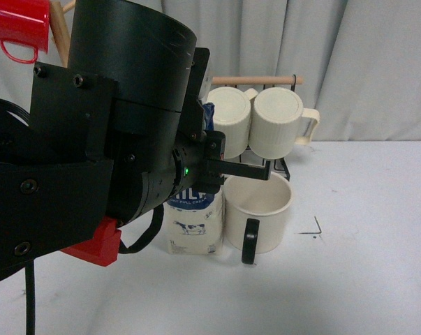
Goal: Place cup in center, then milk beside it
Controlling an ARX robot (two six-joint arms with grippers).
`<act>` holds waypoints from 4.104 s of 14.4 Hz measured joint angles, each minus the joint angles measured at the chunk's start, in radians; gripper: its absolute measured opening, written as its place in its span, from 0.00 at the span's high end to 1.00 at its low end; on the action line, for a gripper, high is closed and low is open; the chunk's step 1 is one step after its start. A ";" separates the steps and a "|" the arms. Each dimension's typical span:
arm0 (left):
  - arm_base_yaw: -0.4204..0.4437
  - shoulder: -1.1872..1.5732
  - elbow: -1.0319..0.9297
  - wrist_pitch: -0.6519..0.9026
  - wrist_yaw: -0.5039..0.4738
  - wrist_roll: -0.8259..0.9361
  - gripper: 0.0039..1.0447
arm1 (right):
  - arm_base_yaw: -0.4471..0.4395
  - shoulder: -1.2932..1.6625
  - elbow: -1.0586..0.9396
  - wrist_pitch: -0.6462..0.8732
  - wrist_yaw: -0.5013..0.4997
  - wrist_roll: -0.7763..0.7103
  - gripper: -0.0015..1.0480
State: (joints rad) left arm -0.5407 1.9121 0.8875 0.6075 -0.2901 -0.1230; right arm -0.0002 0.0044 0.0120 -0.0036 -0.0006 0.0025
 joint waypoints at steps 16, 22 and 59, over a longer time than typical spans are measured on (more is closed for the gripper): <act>0.214 -0.683 -0.597 0.306 -0.043 0.105 0.65 | 0.000 0.000 0.000 0.000 0.000 0.000 0.06; 0.402 -1.061 -0.802 0.148 0.148 0.108 0.99 | 0.000 0.000 0.000 0.000 0.000 0.000 0.06; 0.539 -1.904 -0.876 -0.611 0.290 0.108 0.10 | 0.000 0.000 0.000 0.000 0.000 0.000 0.06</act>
State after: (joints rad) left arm -0.0017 0.0082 0.0113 -0.0036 -0.0002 -0.0147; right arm -0.0002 0.0044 0.0120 -0.0032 -0.0002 0.0025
